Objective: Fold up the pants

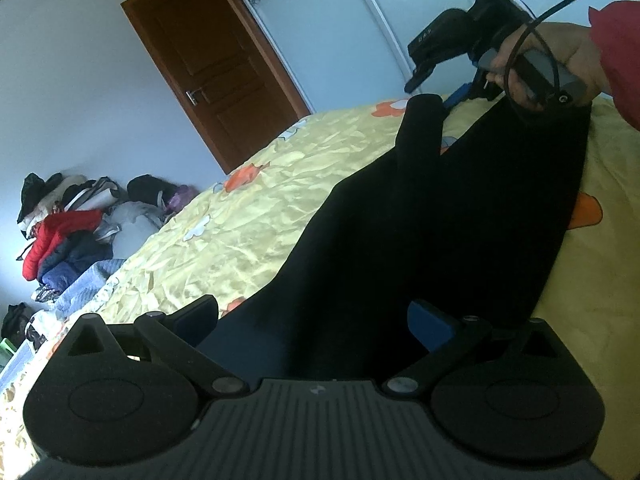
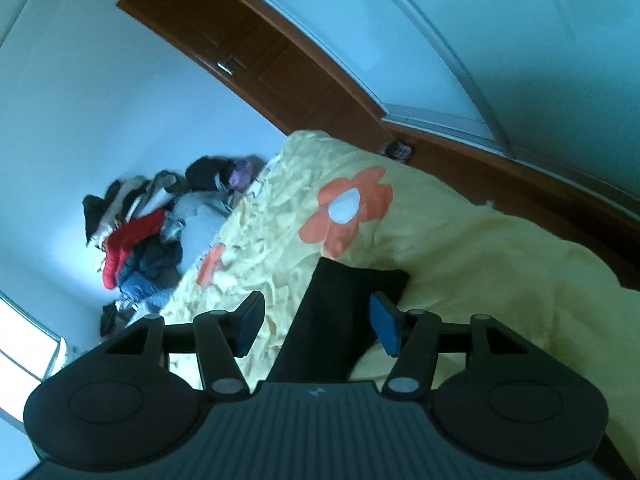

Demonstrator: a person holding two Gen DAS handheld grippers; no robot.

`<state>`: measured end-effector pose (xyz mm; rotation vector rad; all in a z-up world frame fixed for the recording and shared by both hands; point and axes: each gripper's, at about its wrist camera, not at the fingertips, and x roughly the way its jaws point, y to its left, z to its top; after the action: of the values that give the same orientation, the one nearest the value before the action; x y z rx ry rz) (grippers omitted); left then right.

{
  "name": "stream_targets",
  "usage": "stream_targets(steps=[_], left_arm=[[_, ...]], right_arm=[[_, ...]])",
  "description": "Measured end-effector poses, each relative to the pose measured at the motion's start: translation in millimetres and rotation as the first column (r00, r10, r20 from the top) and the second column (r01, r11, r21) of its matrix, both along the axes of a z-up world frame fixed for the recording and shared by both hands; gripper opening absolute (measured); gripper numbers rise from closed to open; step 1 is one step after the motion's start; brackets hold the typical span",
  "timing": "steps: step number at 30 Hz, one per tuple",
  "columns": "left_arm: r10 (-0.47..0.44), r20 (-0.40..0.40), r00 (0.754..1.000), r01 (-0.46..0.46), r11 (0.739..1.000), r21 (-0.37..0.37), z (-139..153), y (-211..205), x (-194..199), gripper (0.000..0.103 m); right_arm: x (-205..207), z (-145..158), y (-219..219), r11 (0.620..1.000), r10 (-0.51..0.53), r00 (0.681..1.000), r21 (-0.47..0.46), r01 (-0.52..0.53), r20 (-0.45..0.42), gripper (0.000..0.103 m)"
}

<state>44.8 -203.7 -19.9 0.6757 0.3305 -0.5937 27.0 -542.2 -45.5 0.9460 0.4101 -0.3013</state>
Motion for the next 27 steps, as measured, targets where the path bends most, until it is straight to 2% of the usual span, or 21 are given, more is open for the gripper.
stream_targets(steps=[2,6,8,9,10,11,12,14,18,21,25,26,27], left_arm=[[-0.004,0.000,1.000,0.004,1.000,0.005,-0.7,-2.6,-0.8,0.101],[-0.052,0.007,0.999,0.052,0.998,0.018,-2.5,-7.9,-7.7,0.102],[-0.070,0.003,0.998,0.070,0.997,0.022,-5.3,-13.0,-7.8,0.101],[-0.074,-0.007,0.997,0.074,0.997,0.020,-6.5,-15.7,-6.2,0.100],[-0.076,-0.026,0.997,0.077,0.997,0.016,-7.5,-18.5,-3.1,0.099],[-0.074,-0.044,0.996,0.074,0.997,0.011,-8.0,-20.8,0.1,0.097],[-0.071,-0.062,0.995,0.072,0.997,0.001,-7.7,-21.9,2.9,0.095],[-0.075,-0.087,0.993,0.073,0.997,-0.025,-6.1,-23.3,7.5,0.095],[-0.093,-0.110,0.990,0.087,0.995,-0.058,-5.9,-26.8,14.4,0.095],[-0.093,-0.128,0.987,0.084,0.994,-0.068,-7.8,-30.7,18.0,0.094],[-0.108,-0.113,0.988,0.099,0.992,-0.080,-8.4,-34.9,15.5,0.093],[-0.108,-0.107,0.988,0.100,0.992,-0.079,-9.0,-35.9,15.9,0.091],[-0.108,-0.108,0.988,0.099,0.992,-0.083,-9.0,-36.0,17.3,0.084]], right_arm=[[2.8,-3.4,-0.3,1.000,-0.019,1.000,0.014,0.019,-0.019,0.058],[3.5,-9.9,3.0,0.997,0.021,0.999,0.078,-0.023,0.026,0.058],[5.8,-9.0,9.3,0.996,0.057,0.998,0.068,-0.059,0.029,0.058],[7.6,-8.0,11.6,0.996,0.067,0.998,0.050,-0.068,0.020,0.054],[10.0,-7.0,13.9,0.997,0.069,0.998,0.027,-0.069,0.003,0.048],[11.4,-6.1,14.8,0.998,0.069,0.998,0.013,-0.068,-0.014,0.028],[13.4,-6.4,14.7,0.998,0.067,0.997,0.011,-0.067,-0.028,0.013],[10.6,-6.5,13.5,0.998,0.051,0.999,0.041,-0.050,-0.006,0.007],[-2.3,13.1,17.2,0.995,0.054,0.991,0.073,-0.063,0.122,0.005],[-10.8,34.4,21.2,0.989,0.064,0.973,0.118,-0.092,0.223,0.005],[-19.1,58.2,26.3,0.983,0.071,0.945,0.140,-0.121,0.318,0.005],[-20.5,61.8,27.1,0.981,0.072,0.939,0.146,-0.128,0.335,0.005],[-22.0,65.2,28.2,0.979,0.075,0.933,0.152,-0.136,0.352,0.005]])
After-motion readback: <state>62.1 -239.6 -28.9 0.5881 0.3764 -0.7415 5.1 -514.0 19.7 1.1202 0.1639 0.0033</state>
